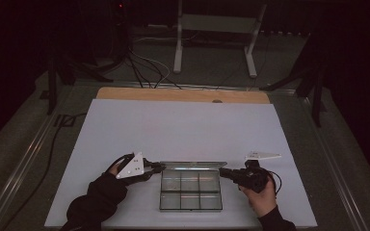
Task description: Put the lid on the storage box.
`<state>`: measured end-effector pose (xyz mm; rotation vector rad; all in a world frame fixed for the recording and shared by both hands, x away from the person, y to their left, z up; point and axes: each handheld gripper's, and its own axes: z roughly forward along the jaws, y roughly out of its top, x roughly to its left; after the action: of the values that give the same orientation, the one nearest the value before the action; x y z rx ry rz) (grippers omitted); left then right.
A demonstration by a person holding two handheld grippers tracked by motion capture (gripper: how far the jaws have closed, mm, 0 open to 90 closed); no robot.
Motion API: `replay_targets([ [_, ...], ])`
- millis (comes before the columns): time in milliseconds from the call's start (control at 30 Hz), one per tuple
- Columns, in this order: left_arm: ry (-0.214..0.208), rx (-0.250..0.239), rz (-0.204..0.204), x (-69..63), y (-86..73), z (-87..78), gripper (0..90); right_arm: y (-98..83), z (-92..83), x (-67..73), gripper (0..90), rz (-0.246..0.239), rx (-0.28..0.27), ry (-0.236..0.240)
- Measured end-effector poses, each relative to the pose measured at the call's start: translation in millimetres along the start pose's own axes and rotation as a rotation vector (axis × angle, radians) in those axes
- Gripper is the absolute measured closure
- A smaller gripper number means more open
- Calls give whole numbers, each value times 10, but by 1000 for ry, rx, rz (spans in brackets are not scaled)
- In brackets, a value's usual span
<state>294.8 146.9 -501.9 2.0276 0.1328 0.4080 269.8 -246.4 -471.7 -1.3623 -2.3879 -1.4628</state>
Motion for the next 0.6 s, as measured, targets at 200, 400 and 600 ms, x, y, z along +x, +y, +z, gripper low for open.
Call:
replay_targets([
  [200, -6, 9, -88, 7, -6, -28, 647, 0, 6, 6, 900, -3, 2, 2],
  [400, -44, 2, -231, 50, 17, -111, 498, -4, 6, 12, 900, -6, 6, 1],
  [600, -65, 10, -324, 73, 20, -189, 423, -11, 4, 23, 900, -6, 8, -4],
])
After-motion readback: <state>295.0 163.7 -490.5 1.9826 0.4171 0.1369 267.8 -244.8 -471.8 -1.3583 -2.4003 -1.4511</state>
